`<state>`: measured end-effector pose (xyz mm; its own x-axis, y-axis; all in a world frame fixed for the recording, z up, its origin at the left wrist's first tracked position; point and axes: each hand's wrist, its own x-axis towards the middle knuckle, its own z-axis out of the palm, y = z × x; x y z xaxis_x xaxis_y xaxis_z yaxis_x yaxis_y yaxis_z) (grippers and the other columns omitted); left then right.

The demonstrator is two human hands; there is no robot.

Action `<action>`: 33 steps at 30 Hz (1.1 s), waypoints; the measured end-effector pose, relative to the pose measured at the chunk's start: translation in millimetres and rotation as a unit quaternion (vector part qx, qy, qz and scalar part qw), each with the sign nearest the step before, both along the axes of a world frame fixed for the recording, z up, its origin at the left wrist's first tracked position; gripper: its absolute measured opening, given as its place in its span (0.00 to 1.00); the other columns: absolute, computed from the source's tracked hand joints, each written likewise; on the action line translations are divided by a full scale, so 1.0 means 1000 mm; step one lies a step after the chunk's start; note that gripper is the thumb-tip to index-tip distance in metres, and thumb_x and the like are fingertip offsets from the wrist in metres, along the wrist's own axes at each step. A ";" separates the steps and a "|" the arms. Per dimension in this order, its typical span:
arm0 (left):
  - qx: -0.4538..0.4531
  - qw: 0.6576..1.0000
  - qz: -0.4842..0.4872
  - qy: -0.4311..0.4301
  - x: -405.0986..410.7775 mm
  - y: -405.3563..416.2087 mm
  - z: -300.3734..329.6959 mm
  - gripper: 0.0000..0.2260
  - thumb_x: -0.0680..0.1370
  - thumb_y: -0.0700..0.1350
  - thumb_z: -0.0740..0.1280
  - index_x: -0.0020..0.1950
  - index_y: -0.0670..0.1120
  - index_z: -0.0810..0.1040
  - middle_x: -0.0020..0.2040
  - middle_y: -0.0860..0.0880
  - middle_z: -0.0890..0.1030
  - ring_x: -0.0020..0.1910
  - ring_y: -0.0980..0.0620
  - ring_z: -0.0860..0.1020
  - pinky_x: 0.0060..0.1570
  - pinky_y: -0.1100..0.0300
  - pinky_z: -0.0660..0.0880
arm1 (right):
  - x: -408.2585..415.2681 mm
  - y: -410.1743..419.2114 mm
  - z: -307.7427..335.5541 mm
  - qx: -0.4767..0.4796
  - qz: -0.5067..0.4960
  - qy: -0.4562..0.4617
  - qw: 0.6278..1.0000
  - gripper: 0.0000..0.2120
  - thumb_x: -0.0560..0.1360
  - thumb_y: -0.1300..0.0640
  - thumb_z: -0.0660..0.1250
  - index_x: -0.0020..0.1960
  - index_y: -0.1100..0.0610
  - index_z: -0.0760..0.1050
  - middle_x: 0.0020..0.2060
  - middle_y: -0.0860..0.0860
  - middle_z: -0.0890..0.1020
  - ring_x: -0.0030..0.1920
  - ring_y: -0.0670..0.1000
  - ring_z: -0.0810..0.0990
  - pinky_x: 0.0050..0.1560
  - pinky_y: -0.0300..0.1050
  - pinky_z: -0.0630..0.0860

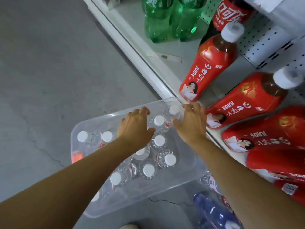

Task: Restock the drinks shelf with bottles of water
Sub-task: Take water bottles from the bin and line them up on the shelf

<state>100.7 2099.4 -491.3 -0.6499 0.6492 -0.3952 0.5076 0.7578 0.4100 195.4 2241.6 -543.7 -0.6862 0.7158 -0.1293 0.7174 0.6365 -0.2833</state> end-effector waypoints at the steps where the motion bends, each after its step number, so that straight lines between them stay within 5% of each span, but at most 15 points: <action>1: 0.002 1.000 -0.005 0.004 -0.002 0.001 -0.006 0.23 0.75 0.50 0.68 0.67 0.48 0.66 0.66 0.47 0.73 0.62 0.46 0.72 0.63 0.51 0.69 | -0.003 0.002 -0.008 0.008 -0.004 0.004 1.000 0.25 0.72 0.48 0.69 0.64 0.60 0.71 0.62 0.57 0.70 0.64 0.59 0.64 0.63 0.50 0.60; 11: 0.015 0.999 -0.029 0.034 -0.011 0.000 -0.033 0.22 0.76 0.51 0.67 0.67 0.48 0.66 0.67 0.48 0.72 0.64 0.47 0.71 0.65 0.52 0.68 | -0.014 0.012 -0.049 -0.015 -0.042 0.095 0.994 0.24 0.67 0.42 0.73 0.54 0.59 0.78 0.63 0.52 0.70 0.65 0.57 0.62 0.60 0.48 0.55; 16: 0.025 0.999 -0.030 0.031 -0.009 -0.005 -0.012 0.22 0.76 0.51 0.68 0.67 0.49 0.66 0.66 0.48 0.73 0.62 0.48 0.72 0.62 0.53 0.69 | 0.004 0.012 -0.027 -0.033 0.001 0.168 0.985 0.23 0.65 0.47 0.74 0.51 0.64 0.78 0.60 0.58 0.76 0.60 0.63 0.70 0.60 0.52 0.64; 20: 0.034 0.999 -0.031 0.022 -0.005 -0.008 0.026 0.23 0.75 0.50 0.68 0.67 0.49 0.66 0.65 0.47 0.74 0.62 0.47 0.72 0.63 0.52 0.70 | 0.015 0.005 0.036 -0.134 0.005 0.232 0.963 0.30 0.67 0.41 0.68 0.59 0.63 0.74 0.51 0.58 0.81 0.52 0.57 0.78 0.50 0.50 0.74; 23: 0.036 0.999 -0.036 0.003 0.000 -0.012 0.068 0.23 0.74 0.50 0.69 0.67 0.48 0.66 0.63 0.47 0.74 0.62 0.47 0.72 0.62 0.53 0.69 | 0.020 0.002 0.089 -0.132 0.006 0.235 0.963 0.24 0.71 0.48 0.71 0.62 0.59 0.72 0.47 0.56 0.82 0.47 0.58 0.80 0.45 0.50 0.75; 28: 0.040 0.998 -0.043 -0.033 0.005 -0.018 0.158 0.26 0.73 0.49 0.71 0.67 0.48 0.65 0.64 0.48 0.74 0.61 0.47 0.72 0.60 0.53 0.71 | 0.017 0.000 0.200 -0.119 0.008 0.268 0.956 0.14 0.73 0.52 0.70 0.51 0.58 0.70 0.41 0.52 0.78 0.41 0.54 0.75 0.39 0.43 0.66; 33: 0.070 0.994 -0.040 -0.077 0.005 -0.021 0.256 0.30 0.71 0.47 0.73 0.69 0.48 0.63 0.67 0.47 0.72 0.64 0.48 0.71 0.60 0.56 0.68 | 0.001 0.001 0.328 -0.134 -0.007 0.282 0.950 0.15 0.74 0.47 0.68 0.50 0.56 0.68 0.41 0.49 0.77 0.41 0.50 0.75 0.40 0.45 0.71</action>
<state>105.7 2078.1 -235.4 -0.5331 0.7523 -0.3871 0.4874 0.6471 0.5862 196.9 2242.7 -216.2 -0.6914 0.7182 0.0785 0.4105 0.4799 -0.7754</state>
